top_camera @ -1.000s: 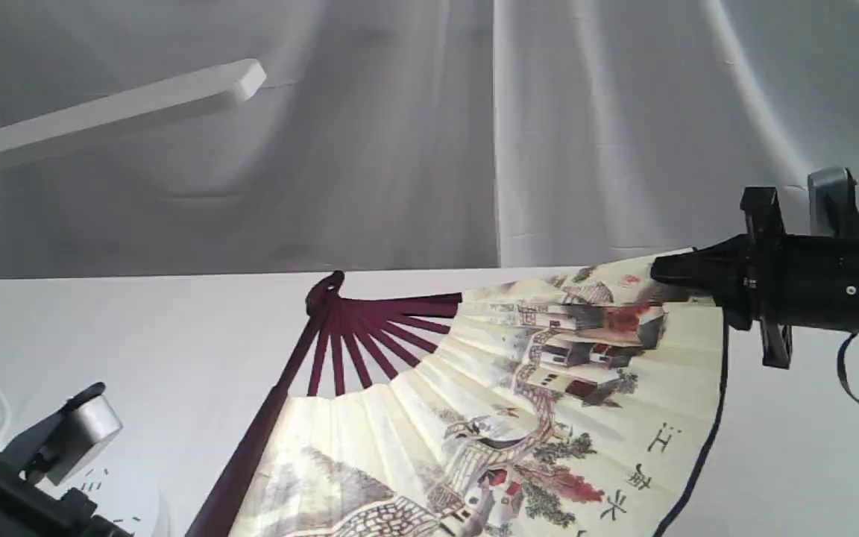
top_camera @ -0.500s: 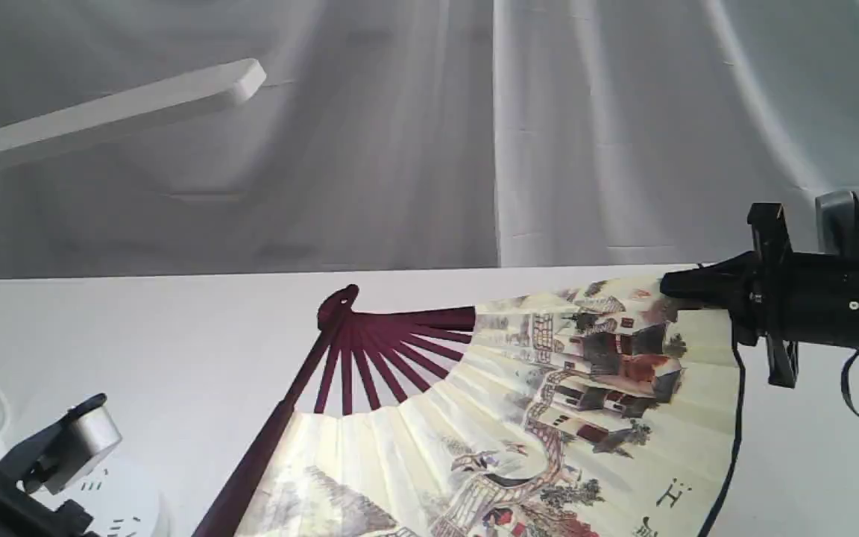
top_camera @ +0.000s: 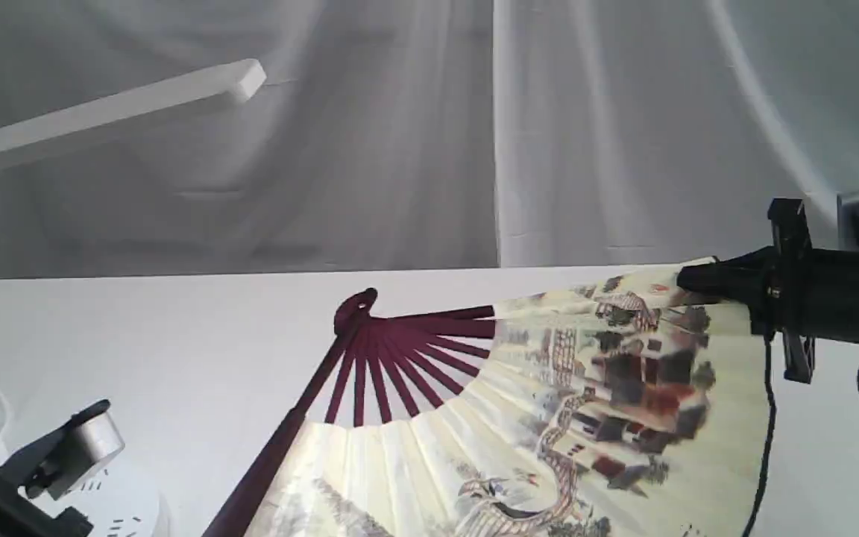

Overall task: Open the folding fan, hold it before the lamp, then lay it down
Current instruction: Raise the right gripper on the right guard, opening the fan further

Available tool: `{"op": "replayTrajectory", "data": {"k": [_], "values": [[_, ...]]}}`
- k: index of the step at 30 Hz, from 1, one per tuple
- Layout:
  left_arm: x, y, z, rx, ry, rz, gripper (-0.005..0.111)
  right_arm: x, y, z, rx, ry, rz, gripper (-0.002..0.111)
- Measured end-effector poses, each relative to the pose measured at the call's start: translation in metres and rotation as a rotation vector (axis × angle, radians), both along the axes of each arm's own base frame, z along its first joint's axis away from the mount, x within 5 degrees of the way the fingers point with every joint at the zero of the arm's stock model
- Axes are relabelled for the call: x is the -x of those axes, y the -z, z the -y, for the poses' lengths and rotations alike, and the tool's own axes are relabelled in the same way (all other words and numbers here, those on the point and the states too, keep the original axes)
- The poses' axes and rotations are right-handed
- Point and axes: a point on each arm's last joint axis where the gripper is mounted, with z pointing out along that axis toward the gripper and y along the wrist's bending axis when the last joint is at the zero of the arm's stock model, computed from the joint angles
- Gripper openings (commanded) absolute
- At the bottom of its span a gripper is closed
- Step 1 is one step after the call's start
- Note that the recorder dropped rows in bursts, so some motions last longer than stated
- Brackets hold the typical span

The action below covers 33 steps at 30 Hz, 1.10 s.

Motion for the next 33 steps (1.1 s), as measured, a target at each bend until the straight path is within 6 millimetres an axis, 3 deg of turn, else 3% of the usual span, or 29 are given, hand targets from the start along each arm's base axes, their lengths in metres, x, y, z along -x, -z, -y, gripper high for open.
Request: {"op": "replayTrajectory", "data": {"k": [33], "values": [[0.0,-0.0035,0.0011,0.024,0.013,0.036,0.0,-0.0003,-0.0041,0.0011,-0.031,0.001,0.035,0.0]]}}
